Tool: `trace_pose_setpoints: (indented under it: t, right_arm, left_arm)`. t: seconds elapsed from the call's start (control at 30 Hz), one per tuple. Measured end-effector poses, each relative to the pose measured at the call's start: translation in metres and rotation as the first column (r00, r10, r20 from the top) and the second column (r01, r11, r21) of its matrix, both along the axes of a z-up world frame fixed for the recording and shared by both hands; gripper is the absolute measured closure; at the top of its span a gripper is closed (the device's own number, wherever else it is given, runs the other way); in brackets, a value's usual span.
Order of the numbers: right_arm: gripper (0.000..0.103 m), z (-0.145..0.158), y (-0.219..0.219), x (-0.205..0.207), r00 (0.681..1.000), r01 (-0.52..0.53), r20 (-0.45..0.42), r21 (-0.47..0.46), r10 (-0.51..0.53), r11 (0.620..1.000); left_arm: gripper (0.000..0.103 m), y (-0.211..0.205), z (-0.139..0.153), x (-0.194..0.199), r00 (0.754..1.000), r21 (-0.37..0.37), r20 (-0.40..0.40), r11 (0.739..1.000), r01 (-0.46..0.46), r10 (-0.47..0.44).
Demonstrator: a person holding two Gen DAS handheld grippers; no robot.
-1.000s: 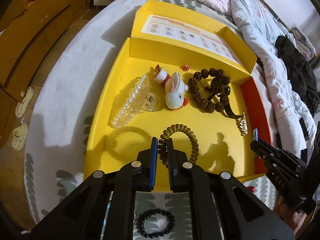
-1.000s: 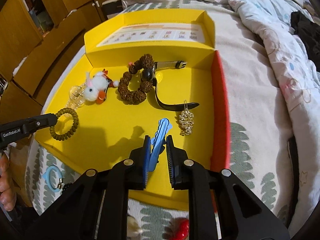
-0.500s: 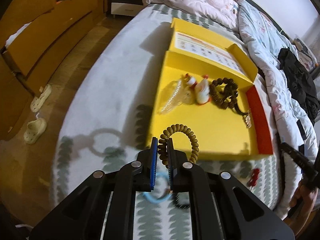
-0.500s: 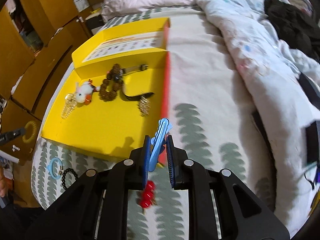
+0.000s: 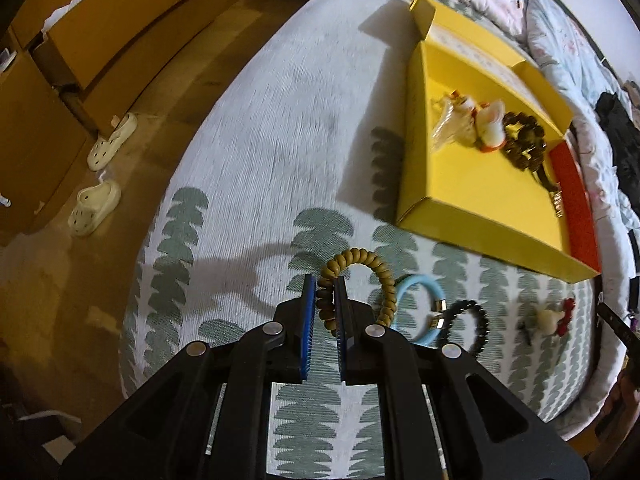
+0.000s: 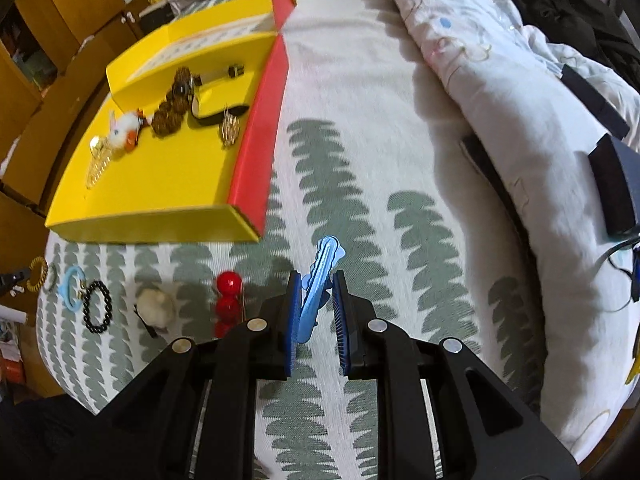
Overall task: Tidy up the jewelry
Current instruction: 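Lift the blue clip with the right tool while the left tool carries the coiled tie out, then lower the coiled tie onto the bedspread with the left tool while the right tool lowers the clip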
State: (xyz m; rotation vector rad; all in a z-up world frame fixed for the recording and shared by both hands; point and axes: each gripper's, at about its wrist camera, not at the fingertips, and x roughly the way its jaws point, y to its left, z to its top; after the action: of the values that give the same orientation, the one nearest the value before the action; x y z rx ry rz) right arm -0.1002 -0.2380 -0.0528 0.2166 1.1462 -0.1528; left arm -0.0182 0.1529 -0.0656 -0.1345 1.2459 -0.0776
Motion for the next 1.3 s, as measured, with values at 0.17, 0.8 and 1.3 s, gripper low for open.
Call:
trace_pose_setpoints:
  t: [0.17,0.8,1.3]
  right_arm:
    - [0.086,-0.010,0.005,0.002,0.999,-0.007,-0.031,-0.007,0.007,1.000]
    - [0.086,-0.025,0.004,0.004,0.997,0.003,-0.080,-0.036,-0.006,0.999]
    - [0.079,-0.018,0.002,0.004,0.998,0.024,-0.057,-0.068,-0.028,0.997]
  left_arm:
    - [0.094,-0.002,-0.014,0.000,0.999,0.029,-0.034,0.999,-0.018,0.019]
    - [0.094,-0.004,-0.029,0.003,0.998,0.088,-0.056,0.996,-0.012,0.017]
    - [0.093,-0.005,-0.023,0.004,0.998,0.085,-0.047,0.996,-0.023,0.027]
